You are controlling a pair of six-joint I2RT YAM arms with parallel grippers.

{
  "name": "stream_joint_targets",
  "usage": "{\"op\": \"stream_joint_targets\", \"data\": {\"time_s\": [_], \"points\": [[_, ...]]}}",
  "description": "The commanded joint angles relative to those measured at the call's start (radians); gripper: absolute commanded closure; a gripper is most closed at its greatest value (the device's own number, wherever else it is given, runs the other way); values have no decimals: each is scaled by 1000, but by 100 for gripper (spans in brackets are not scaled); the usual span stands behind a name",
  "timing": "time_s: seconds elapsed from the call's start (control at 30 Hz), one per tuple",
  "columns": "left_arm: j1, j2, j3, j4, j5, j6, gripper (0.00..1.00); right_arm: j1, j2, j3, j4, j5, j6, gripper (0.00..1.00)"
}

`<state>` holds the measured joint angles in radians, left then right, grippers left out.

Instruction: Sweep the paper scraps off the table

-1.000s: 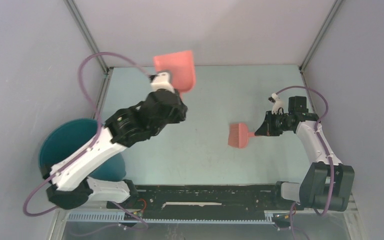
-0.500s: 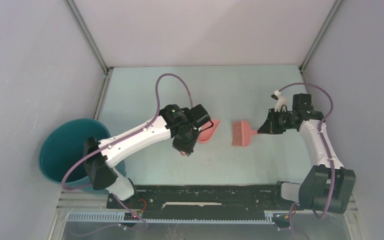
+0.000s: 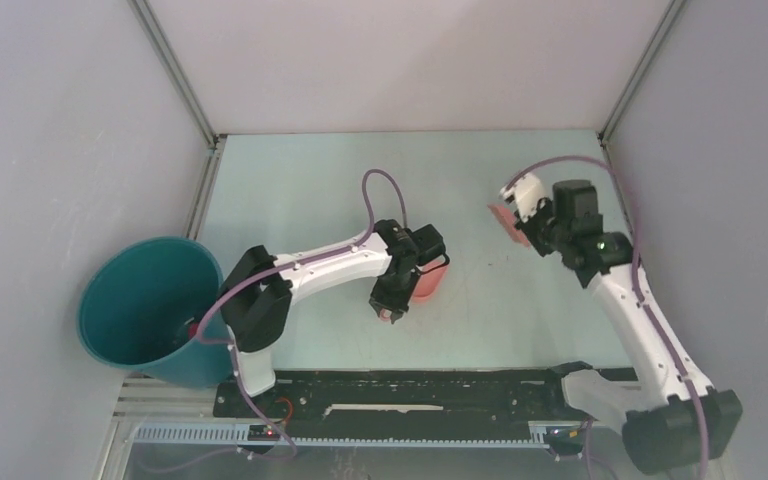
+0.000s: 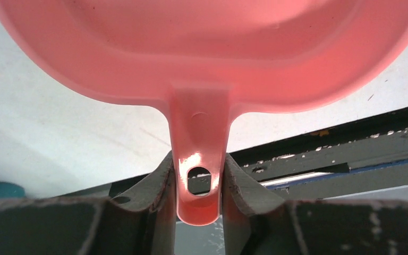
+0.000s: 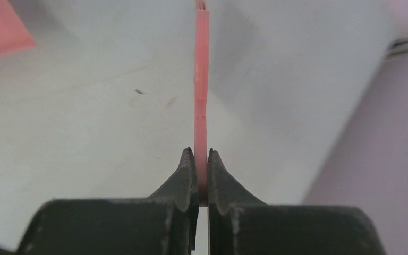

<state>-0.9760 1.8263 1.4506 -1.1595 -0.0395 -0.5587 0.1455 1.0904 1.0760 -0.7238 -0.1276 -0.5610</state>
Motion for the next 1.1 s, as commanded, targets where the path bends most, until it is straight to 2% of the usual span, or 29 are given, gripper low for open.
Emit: {"op": "stream_joint_targets", "data": {"time_s": [0.0, 0.13, 0.23, 0.33, 0.4, 0.43, 0.5, 0.53, 0.57, 0.6, 0.73, 0.83, 0.9, 1.07], "points": [[22, 12, -26, 95, 65, -20, 100, 179, -125, -200, 281, 409, -376, 100], [35, 69, -30, 155, 89, -5, 100, 299, -223, -516, 574, 523, -639, 100], [37, 113, -11, 172, 93, -9, 96, 386, -276, -684, 705, 559, -723, 100], [37, 133, -2, 177, 75, -21, 83, 492, -311, -789, 711, 604, -718, 100], [37, 137, -4, 176, 58, -26, 76, 537, -320, -798, 621, 599, -656, 100], [37, 137, -5, 177, 55, -25, 73, 543, -319, -785, 543, 570, -610, 99], [37, 135, -7, 177, 55, -20, 70, 548, -328, -721, 303, 453, -506, 85], [37, 133, -7, 173, 56, -20, 69, 544, -334, -682, 175, 372, -454, 54], [37, 129, -8, 169, 59, -20, 68, 542, -338, -643, 70, 282, -418, 41], [37, 123, -9, 165, 63, -18, 68, 541, -339, -604, -6, 202, -382, 34], [37, 81, -13, 135, 44, -10, 65, 508, -325, -435, -220, -73, -297, 25], [37, 45, 6, 99, 42, 11, 64, 443, -291, -311, -306, -198, -283, 23], [37, 16, 19, 85, 9, 25, 64, 345, -261, -241, -337, -298, -287, 23], [37, -43, 65, 69, -35, 66, 62, 3, -157, -135, -342, -579, -285, 23]]}}
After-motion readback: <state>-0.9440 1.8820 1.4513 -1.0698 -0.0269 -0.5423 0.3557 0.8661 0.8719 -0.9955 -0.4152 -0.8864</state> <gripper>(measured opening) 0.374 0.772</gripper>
